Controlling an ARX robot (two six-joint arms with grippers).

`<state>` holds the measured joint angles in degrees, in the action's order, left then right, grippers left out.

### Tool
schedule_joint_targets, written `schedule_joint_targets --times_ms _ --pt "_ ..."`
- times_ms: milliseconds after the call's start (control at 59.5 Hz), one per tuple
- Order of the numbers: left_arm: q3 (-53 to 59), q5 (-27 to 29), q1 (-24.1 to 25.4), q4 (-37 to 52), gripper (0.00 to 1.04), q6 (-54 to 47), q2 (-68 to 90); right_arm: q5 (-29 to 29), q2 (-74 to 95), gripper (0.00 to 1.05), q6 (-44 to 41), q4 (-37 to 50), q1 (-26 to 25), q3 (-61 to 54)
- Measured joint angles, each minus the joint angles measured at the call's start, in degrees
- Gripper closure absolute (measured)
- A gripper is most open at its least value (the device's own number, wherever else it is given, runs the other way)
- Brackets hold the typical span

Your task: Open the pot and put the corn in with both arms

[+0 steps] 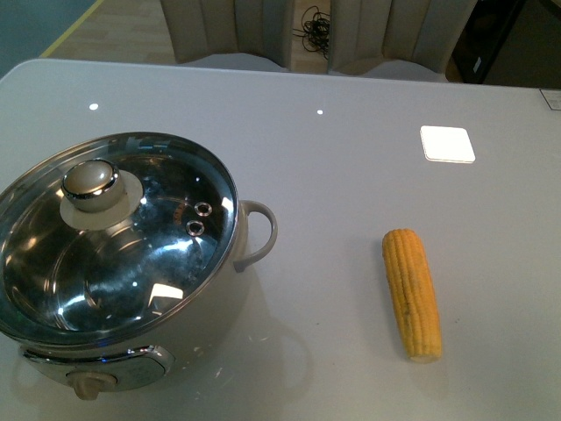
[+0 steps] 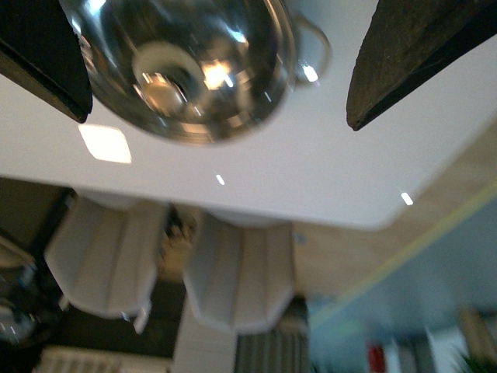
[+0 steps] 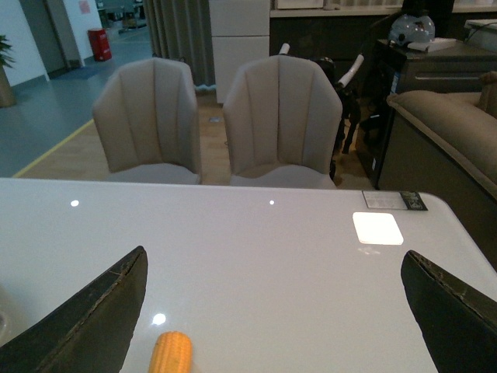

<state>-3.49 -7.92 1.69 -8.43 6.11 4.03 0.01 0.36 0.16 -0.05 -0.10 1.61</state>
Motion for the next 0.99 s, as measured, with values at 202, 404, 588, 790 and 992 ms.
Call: schedule_joint_targets --times_ms 202,404,588,790,992 --pt "-3.96 -0.11 -3.58 0.9 0.07 7.52 8.66 0.0 -0.02 0.09 0.0 0.0 0.02 0.0" --pt "-5.86 2.03 -8.74 21.14 0.07 6.97 30.88 0.02 -0.02 0.09 0.0 0.0 0.02 0.0" --pt "-8.09 4.55 -12.13 45.59 0.07 5.97 59.21 0.0 -0.02 0.09 0.0 0.0 0.02 0.0" --pt "-11.47 7.17 -14.05 63.1 0.07 0.52 84.15 0.0 -0.02 0.09 0.0 0.0 0.02 0.0" --pt "-15.26 5.99 -15.21 64.87 0.07 -2.54 95.71 0.0 -0.02 0.09 0.0 0.0 0.02 0.0"
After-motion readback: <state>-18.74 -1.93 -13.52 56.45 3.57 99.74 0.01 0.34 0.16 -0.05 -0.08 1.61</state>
